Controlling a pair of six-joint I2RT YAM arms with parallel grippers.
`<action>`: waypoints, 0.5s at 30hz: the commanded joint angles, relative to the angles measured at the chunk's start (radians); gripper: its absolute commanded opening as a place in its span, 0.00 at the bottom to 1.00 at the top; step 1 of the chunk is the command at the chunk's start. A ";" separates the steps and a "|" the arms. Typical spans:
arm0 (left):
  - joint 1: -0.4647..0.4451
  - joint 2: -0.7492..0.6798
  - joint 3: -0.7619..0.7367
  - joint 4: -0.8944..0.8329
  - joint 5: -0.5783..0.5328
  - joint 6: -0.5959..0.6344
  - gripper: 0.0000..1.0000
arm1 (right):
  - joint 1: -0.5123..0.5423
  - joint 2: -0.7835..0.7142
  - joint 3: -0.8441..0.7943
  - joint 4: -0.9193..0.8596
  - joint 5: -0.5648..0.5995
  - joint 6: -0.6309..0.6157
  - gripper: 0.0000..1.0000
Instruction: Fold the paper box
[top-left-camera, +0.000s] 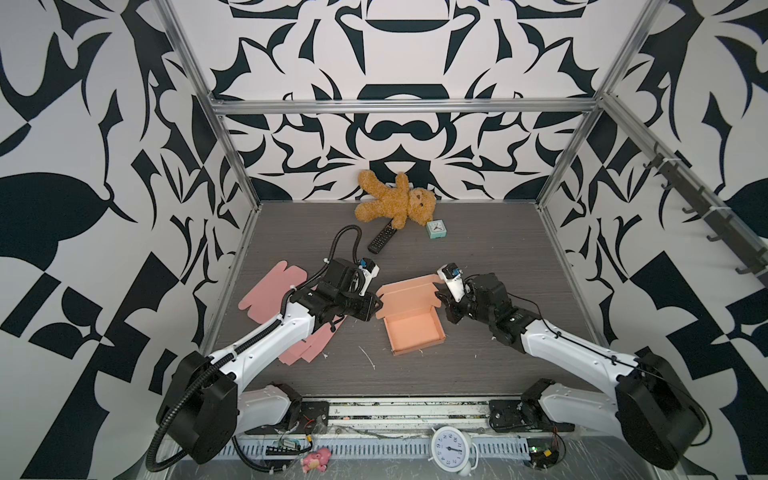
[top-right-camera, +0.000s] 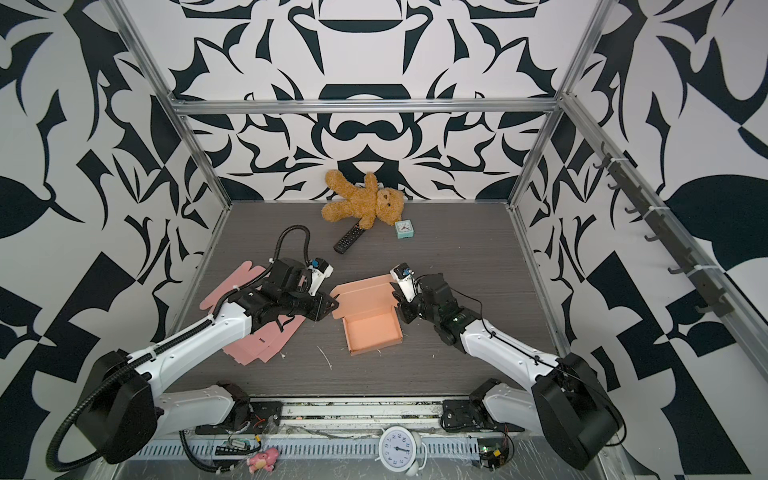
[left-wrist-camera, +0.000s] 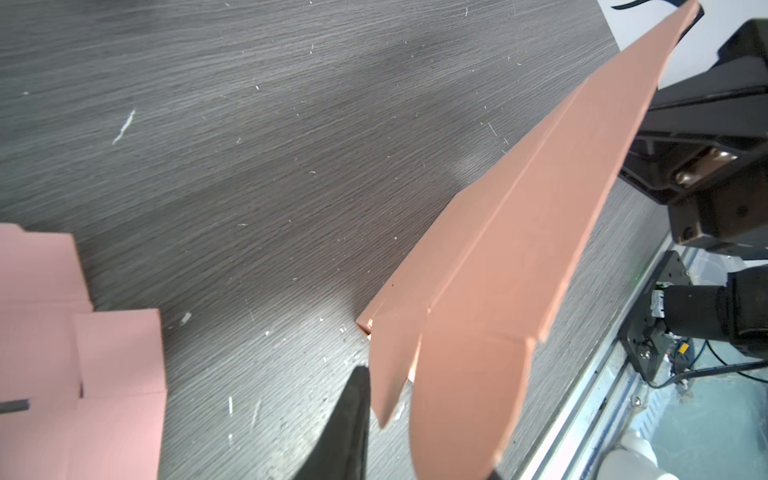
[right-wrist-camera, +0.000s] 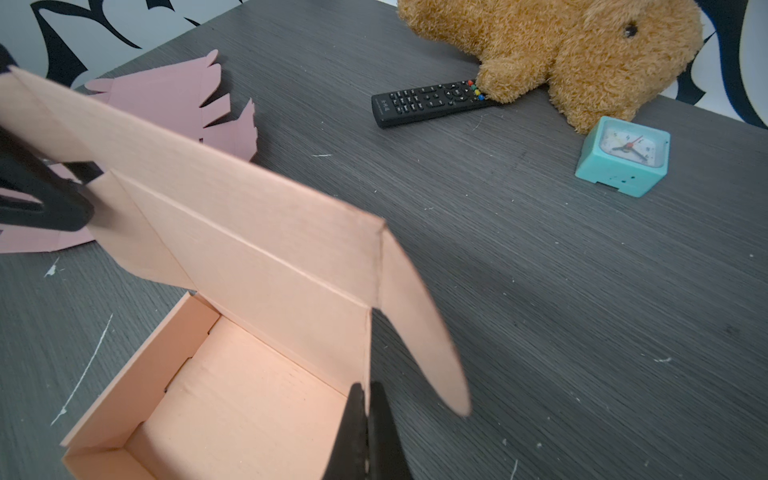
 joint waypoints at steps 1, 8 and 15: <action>0.002 0.002 -0.001 0.009 0.021 -0.005 0.23 | 0.000 -0.020 0.009 0.004 0.025 0.014 0.00; 0.002 0.022 0.002 0.022 0.035 -0.014 0.14 | -0.001 -0.029 0.017 -0.020 0.039 0.021 0.00; 0.001 0.000 0.002 0.016 0.032 -0.016 0.09 | 0.000 -0.034 0.014 -0.023 0.044 0.053 0.00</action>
